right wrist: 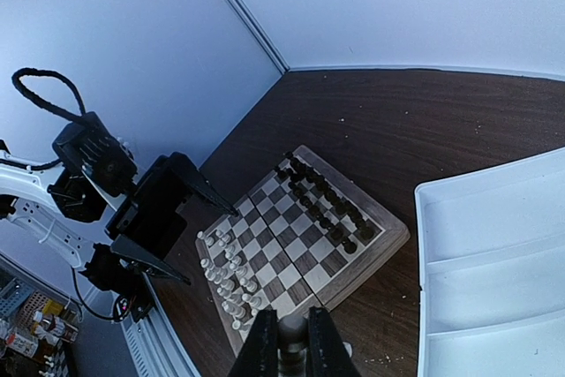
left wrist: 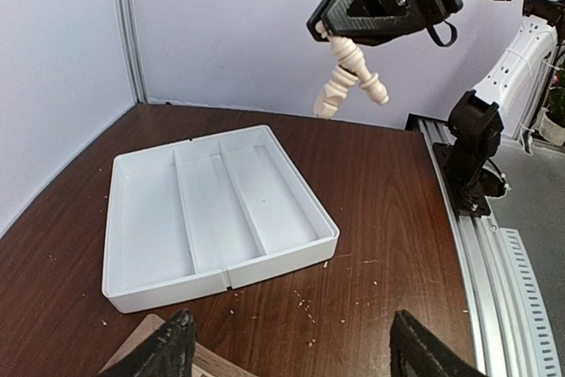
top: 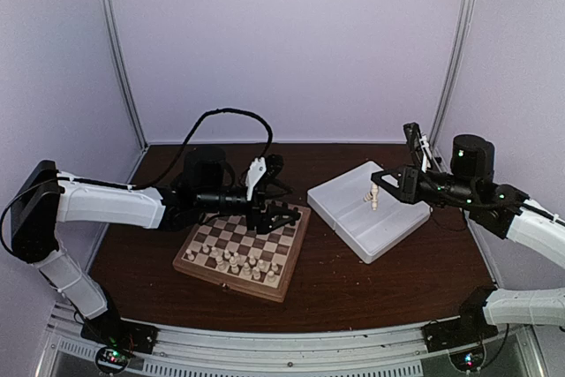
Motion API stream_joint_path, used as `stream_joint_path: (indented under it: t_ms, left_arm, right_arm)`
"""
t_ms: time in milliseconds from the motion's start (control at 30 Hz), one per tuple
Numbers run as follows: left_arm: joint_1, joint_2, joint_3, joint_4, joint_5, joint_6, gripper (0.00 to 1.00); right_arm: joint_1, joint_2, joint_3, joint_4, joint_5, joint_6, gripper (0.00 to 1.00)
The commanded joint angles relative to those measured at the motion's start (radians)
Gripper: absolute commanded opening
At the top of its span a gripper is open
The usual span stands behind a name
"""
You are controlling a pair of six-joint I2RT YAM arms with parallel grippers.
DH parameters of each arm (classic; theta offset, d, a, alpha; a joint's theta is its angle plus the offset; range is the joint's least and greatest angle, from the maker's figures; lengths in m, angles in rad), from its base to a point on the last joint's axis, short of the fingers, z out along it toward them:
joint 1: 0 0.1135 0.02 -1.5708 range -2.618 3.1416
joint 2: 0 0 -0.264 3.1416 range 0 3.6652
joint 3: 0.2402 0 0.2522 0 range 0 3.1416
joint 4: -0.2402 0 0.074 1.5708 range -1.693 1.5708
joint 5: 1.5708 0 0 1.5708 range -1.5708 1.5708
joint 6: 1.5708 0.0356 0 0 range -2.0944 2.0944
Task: Set up the chess pieces on the board
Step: Pick up the chess piece from the storage box.
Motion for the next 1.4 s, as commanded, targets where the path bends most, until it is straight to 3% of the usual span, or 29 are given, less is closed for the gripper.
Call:
stream_joint_path:
  t_ms: [0,400,600,1000,1367]
  left_arm:
    - [-0.003,-0.012,-0.006,0.080,0.002,0.055,0.75]
    - [-0.008,0.052,0.046,0.109,0.034,0.066,0.72]
    - [-0.028,0.140,0.141,0.117,0.061,0.082,0.71]
    - [-0.100,0.291,0.302,0.097,0.062,0.137,0.68]
    - [-0.135,0.390,0.433,0.125,0.084,0.134,0.66]
  right_arm:
    - [0.002,-0.011,0.045,-0.049,-0.030,0.002,0.00]
    - [0.003,-0.005,0.097,-0.076,-0.108,0.014,0.00]
    - [0.001,0.001,0.113,-0.136,-0.078,-0.015,0.00]
    - [0.002,0.053,0.061,0.027,-0.205,0.070,0.00]
    - [0.002,0.069,0.035,0.116,-0.218,0.126,0.00]
